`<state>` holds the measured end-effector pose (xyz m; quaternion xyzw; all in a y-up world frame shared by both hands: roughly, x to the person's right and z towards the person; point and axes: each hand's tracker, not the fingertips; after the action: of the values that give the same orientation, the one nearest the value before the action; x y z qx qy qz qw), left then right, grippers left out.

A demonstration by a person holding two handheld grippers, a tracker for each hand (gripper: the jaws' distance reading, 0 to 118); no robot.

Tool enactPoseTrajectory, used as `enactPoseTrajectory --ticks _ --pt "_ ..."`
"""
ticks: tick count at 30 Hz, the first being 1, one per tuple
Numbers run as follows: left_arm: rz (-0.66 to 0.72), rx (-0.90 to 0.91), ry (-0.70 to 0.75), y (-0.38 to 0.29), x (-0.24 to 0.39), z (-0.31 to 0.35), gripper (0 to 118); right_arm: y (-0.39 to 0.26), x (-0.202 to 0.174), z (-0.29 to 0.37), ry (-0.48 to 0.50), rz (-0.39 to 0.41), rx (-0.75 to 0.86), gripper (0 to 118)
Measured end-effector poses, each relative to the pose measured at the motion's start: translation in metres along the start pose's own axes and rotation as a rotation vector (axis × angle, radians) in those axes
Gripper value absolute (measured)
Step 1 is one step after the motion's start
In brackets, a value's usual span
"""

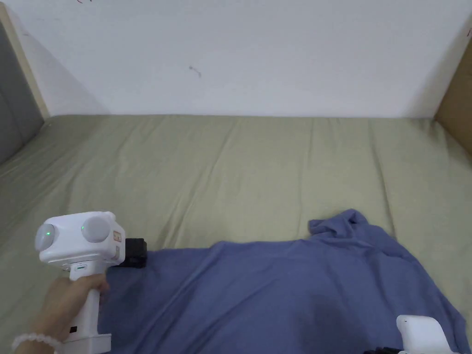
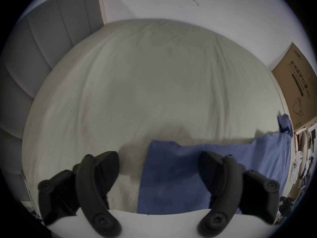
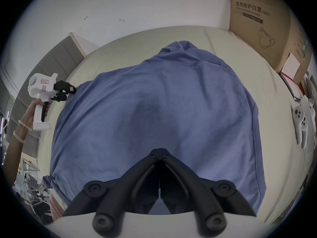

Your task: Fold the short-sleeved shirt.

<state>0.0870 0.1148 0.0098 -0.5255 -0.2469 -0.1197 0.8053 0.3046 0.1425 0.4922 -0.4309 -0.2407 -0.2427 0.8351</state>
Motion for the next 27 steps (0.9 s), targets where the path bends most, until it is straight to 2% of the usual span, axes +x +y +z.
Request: enactPoseTrajectory --ticks 1,4,6,7,8,9,14,17,18,19,20,21,22,23,25,27 --pt "-0.004 -0.03 0.016 -0.002 0.001 -0.007 98 -0.001 0.002 0.0 0.0 -0.008 -0.004 0" --pt "-0.019 0.03 0.014 -0.011 0.003 0.0 95 -0.005 0.006 -0.003 -0.013 -0.014 -0.014 0" --pt "-0.049 0.075 0.068 -0.012 0.004 0.01 67 -0.008 0.008 -0.004 -0.014 -0.02 -0.024 0" --pt "-0.068 0.087 0.095 -0.01 0.003 0.013 44 -0.008 0.009 -0.005 -0.011 -0.026 -0.027 0" --pt "-0.068 0.086 0.077 -0.01 0.002 0.016 10 -0.008 0.01 -0.005 -0.006 -0.031 -0.03 0" --pt "-0.073 0.075 0.069 -0.01 0.001 0.018 4 -0.008 0.011 -0.004 0.0 -0.036 -0.031 0" --pt "-0.084 0.075 0.049 -0.012 0.002 0.027 4 0.019 0.028 0.005 0.045 -0.075 0.001 0" --pt "-0.094 0.091 0.041 -0.012 0.003 0.036 4 0.06 0.043 0.01 0.021 -0.013 0.061 0" --pt "-0.097 0.093 0.041 -0.012 0.002 0.038 4 0.079 0.051 0.007 0.021 -0.017 0.057 9" --pt "-0.096 0.094 0.039 -0.01 0.002 0.039 4 0.098 0.059 0.001 0.025 -0.008 0.035 33" --pt "-0.091 0.096 0.035 -0.009 0.001 0.041 4 0.117 0.067 -0.008 0.013 0.002 0.001 74" --pt "-0.088 0.097 0.034 -0.01 0.001 0.043 4 0.133 0.07 -0.016 -0.025 0.001 -0.021 100" --pt "-0.087 0.099 0.035 -0.011 0.002 0.044 4 0.15 0.076 -0.028 -0.034 0.04 -0.063 108" --pt "-0.087 0.1 0.038 -0.009 0.003 0.044 4 0.164 0.082 -0.039 -0.067 0.055 -0.051 108" --pt "-0.099 0.104 0.045 -0.01 0.004 0.045 4 0.188 0.087 -0.058 -0.144 0.038 -0.063 108" --pt "-0.111 0.108 0.055 -0.009 0.007 0.044 4 0.204 0.094 -0.078 -0.122 0.015 -0.083 108"
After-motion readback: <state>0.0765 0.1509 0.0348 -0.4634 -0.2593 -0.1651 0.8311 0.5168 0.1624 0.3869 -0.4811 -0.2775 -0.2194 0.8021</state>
